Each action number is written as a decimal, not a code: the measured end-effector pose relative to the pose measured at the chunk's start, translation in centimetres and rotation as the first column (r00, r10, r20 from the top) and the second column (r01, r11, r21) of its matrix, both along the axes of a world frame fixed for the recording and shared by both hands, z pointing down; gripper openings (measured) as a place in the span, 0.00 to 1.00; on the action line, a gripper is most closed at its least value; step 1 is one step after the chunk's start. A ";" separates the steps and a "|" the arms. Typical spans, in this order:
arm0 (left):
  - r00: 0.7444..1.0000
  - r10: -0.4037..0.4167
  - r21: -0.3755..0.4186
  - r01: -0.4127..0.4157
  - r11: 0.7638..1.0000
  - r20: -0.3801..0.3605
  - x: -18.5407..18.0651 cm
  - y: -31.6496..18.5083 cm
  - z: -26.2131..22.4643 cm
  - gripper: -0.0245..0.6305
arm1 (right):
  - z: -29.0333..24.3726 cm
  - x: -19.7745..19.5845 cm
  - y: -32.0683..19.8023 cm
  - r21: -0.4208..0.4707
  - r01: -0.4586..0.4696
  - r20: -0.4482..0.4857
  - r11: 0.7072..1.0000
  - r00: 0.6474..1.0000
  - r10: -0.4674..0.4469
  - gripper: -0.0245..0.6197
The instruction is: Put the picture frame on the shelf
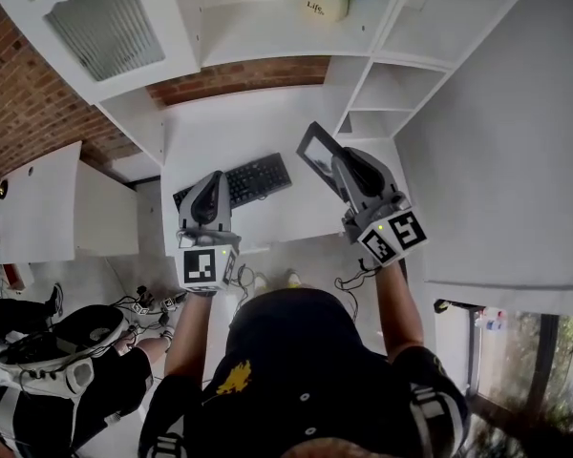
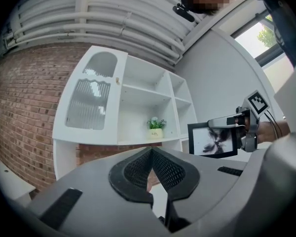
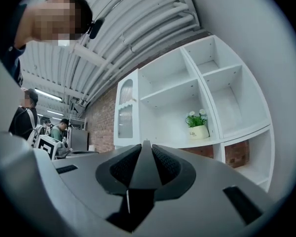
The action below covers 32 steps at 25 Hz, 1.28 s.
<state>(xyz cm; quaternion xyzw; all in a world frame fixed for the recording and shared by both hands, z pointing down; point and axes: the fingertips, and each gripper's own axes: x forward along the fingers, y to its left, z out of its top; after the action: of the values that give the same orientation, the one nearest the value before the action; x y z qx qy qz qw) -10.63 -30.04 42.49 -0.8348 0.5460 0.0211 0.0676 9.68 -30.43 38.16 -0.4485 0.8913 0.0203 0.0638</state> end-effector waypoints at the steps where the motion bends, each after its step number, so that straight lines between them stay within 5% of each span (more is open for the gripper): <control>1: 1.000 0.003 0.002 -0.003 1.000 -0.002 0.0 -0.4 -0.1 0.07 | -0.1 0.0 -0.5 -0.001 0.004 0.005 1.000 1.000 -0.004 0.14; 18: 1.000 0.015 -0.024 -0.014 1.000 0.004 -0.6 -4.8 -0.4 0.07 | -3.0 -1.6 -9.1 -0.031 0.193 0.037 0.981 0.981 -0.192 0.14; 32: 1.000 0.022 -0.019 -0.022 1.000 0.006 0.0 -5.5 -1.1 0.07 | -11.1 -3.2 -15.5 0.071 0.345 -0.038 0.936 0.938 -0.343 0.14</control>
<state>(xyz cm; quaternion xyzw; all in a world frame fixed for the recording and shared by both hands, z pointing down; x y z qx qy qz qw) -10.66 -35.57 41.35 -0.8415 0.5366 0.0139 0.0611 6.47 -45.92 27.09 -0.2825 0.9553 0.0488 0.0724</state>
